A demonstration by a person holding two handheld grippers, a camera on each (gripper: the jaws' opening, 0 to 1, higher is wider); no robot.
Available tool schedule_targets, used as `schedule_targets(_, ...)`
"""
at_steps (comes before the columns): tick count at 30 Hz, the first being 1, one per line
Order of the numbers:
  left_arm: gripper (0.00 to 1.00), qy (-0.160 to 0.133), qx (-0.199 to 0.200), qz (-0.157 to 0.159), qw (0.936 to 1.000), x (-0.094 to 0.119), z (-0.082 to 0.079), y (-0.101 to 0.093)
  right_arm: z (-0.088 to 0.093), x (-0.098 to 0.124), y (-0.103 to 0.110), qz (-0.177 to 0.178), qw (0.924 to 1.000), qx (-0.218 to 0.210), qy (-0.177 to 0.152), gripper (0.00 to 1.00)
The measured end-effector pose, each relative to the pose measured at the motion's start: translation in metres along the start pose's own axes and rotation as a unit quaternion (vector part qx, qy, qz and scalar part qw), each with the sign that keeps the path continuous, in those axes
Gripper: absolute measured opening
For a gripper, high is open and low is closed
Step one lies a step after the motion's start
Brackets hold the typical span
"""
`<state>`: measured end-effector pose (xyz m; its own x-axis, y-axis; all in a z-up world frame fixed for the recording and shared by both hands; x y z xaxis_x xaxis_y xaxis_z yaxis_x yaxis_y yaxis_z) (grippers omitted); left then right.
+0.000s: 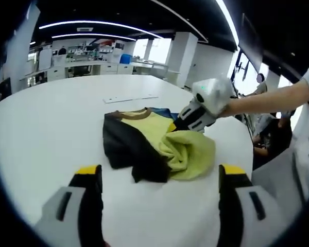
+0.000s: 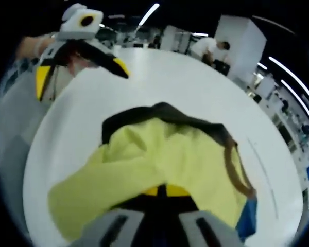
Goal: Fold the garment on the visible template until the final outline fits inside the template.
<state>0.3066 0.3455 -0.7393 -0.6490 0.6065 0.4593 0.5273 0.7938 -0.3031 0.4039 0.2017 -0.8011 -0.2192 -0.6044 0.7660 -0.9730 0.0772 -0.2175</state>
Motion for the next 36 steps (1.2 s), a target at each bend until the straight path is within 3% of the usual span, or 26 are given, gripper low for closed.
schedule_targets(12,0.91,-0.001,-0.003,0.007,1.0000,0.000,-0.001,-0.007,0.001,0.003,0.000,0.002,0.9998,-0.017,0.011,0.00)
schedule_targets(19,0.91,0.000,-0.006,0.006,1.0000,0.003,-0.002,-0.007,-0.001,0.020,-0.012,0.030,0.9995,-0.007,0.011,0.15)
schedule_targets(25,0.91,0.002,-0.006,0.006,1.0000,0.005,0.001,-0.007,0.002,0.042,-0.017,0.045,0.9987,-0.025,-0.005,0.23)
schedule_targets(33,0.91,0.005,-0.004,0.006,1.0000,0.006,0.005,-0.007,0.019,0.072,-0.018,0.061,0.9914,-0.107,-0.044,0.27)
schedule_targets(36,0.91,0.004,-0.003,0.006,1.0000,0.007,0.006,-0.009,0.023,0.080,-0.013,0.066,0.9880,-0.126,-0.060,0.33)
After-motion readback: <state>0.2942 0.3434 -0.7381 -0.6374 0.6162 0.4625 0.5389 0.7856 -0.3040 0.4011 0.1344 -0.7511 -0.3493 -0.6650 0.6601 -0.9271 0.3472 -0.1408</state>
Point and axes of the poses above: the point that each gripper's makers call its tool centre point, and the gripper's own axes: x roughly backward along the fingers, y roughly to its left, z roughly out of its underside, the point moved 4 cm from there along x, roughly backward along the fingers, and after that the axes turned 4 degrees about x, right-handed, at the moved point
